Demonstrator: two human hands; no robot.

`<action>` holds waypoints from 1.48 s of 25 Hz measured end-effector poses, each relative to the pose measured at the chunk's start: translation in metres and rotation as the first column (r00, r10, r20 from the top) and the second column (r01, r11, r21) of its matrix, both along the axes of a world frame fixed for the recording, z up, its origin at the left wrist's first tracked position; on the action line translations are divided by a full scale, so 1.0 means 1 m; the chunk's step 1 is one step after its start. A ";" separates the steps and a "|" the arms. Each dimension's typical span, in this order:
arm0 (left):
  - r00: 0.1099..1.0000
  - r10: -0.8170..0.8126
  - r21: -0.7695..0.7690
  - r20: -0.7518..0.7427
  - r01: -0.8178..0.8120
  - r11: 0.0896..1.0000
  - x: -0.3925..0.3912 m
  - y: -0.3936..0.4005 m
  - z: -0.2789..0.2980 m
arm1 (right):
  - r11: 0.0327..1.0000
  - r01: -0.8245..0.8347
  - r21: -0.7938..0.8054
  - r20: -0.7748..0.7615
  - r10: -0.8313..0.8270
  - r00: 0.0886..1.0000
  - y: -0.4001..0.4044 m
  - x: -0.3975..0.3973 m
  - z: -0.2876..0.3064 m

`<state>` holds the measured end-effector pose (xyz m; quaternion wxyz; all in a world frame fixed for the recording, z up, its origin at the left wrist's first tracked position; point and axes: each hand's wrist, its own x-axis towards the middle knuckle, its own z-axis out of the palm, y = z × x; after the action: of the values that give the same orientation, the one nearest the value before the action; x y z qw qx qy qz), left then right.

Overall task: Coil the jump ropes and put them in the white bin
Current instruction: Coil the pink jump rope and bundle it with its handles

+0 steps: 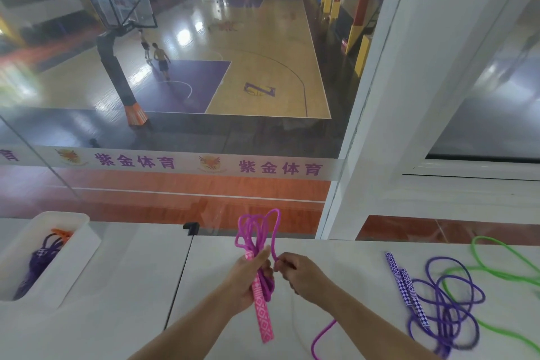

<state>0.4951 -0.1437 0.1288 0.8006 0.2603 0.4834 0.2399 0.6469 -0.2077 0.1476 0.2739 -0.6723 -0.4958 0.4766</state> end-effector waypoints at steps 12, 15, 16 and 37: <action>0.995 0.102 0.014 0.021 -0.102 0.995 -0.005 0.008 0.003 | 0.974 -0.157 -0.162 0.119 0.177 0.977 -0.010 0.000 0.012; 0.949 0.286 -0.058 0.132 -0.281 0.958 -0.027 0.036 0.006 | 0.963 -0.151 -0.221 0.083 0.173 0.981 -0.022 0.019 0.007; 0.935 0.320 -0.074 0.156 -0.312 0.947 -0.035 0.046 0.007 | 0.960 -0.163 -0.227 0.076 0.184 0.980 -0.026 0.026 0.008; 0.896 -0.363 0.013 -0.255 0.379 0.925 -0.029 -0.022 -0.005 | 0.992 0.045 0.120 0.396 -0.090 0.914 0.010 0.028 -0.004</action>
<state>0.4662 -0.1656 0.1241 0.7562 0.4007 0.5134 0.0634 0.6745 -0.1977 0.1435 0.2192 -0.7564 -0.5429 0.2917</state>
